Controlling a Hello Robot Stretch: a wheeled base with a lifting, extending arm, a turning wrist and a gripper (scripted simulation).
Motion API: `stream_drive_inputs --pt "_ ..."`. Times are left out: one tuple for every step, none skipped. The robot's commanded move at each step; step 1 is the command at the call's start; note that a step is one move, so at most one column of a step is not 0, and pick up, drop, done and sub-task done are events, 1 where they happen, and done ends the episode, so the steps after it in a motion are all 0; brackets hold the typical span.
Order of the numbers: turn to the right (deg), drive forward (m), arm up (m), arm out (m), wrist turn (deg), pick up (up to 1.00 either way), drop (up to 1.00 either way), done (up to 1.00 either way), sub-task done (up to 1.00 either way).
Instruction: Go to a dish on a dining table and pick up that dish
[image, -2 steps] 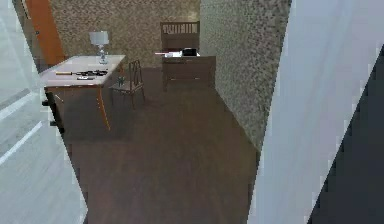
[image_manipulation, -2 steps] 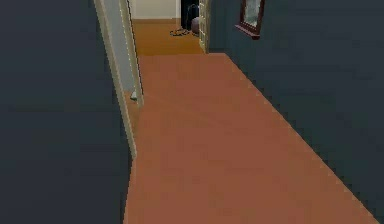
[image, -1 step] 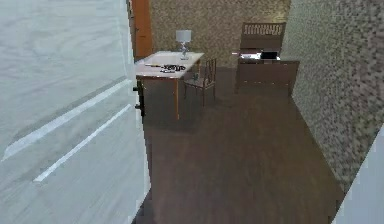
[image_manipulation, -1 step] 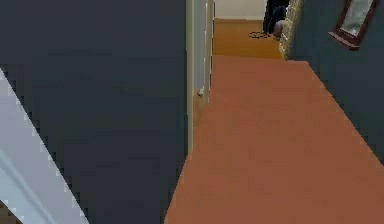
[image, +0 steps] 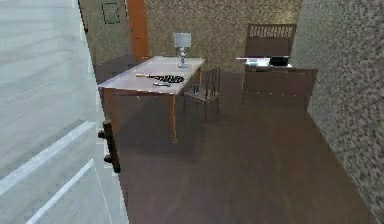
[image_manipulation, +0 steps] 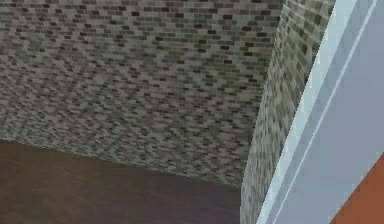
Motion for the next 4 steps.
stream_drive_inputs --pt "15.0 0.0 0.0 0.0 0.0 0.0 0.0 0.0 0.0" --pt "0.0 1.0 0.0 0.0 0.0 0.0 0.0 0.0 0.0" --pt "3.0 0.0 0.0 0.0 0.0 0.0 0.0 0.0 0.0" --pt "0.0 0.55 0.0 0.0 0.0 0.0 0.0 0.0 0.0"
